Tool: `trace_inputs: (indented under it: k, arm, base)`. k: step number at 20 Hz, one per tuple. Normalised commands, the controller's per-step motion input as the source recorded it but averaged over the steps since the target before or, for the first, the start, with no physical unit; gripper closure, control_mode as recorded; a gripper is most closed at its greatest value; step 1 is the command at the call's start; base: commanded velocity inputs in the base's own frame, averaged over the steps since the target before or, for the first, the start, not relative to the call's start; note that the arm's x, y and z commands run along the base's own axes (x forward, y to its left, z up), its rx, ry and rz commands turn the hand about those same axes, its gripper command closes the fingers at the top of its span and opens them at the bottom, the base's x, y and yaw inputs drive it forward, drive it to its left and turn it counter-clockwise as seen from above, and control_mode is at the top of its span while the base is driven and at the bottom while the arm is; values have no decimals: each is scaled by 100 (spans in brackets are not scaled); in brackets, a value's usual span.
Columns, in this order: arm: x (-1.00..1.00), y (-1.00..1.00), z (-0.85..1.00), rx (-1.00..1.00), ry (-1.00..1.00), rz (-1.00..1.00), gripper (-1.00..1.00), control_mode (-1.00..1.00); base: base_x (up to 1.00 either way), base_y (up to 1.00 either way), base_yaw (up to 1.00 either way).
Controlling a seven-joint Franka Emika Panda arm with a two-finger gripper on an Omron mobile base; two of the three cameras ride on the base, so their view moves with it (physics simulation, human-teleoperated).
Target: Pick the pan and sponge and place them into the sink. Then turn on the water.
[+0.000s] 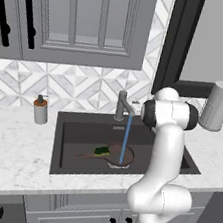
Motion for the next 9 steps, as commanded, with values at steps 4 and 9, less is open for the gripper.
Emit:
trace_inputs:
  k: [4, 9]
  arm:
    - [0, -81, 0, 2, 4, 0, -100, -100]
    - [0, -61, 0, 1, 2, 0, -100, -100]
  base:
    - [0, 0, 0]
    - [0, 0, 0]
